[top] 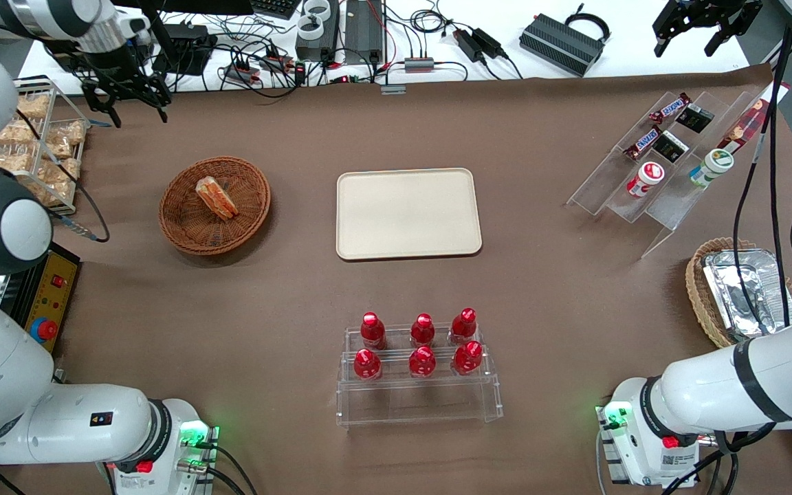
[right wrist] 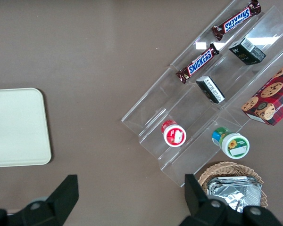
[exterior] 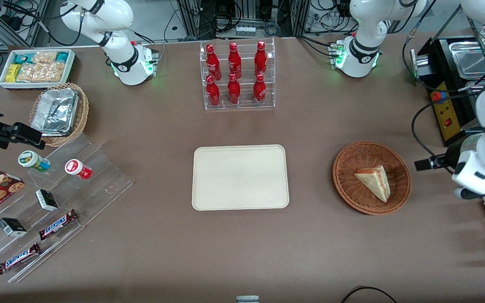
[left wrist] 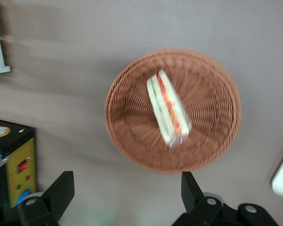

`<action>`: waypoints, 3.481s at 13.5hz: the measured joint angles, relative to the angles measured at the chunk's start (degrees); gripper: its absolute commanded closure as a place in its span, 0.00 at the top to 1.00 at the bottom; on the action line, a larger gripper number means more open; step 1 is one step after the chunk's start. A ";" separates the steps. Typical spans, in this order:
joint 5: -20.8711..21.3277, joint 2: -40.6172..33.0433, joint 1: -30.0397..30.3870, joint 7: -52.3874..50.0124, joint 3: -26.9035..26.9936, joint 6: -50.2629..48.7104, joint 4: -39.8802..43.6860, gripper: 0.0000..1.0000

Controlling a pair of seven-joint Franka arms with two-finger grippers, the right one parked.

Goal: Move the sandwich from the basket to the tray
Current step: 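Move the left gripper over the wrapped sandwich in the wicker basket, then lower the left gripper and close it on the sandwich, then lift the sandwich and carry it with the left gripper over the tray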

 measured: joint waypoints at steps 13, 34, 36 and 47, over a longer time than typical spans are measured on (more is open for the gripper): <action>-2.72 -6.66 -4.18 -26.94 0.22 31.79 -30.20 1.00; -3.08 -4.97 -4.58 -32.99 -0.15 50.28 -40.09 0.00; -3.08 -5.71 -5.50 -33.00 -0.36 42.78 -37.11 0.00; -2.11 -5.52 -29.34 -33.68 -0.98 11.78 -16.56 0.00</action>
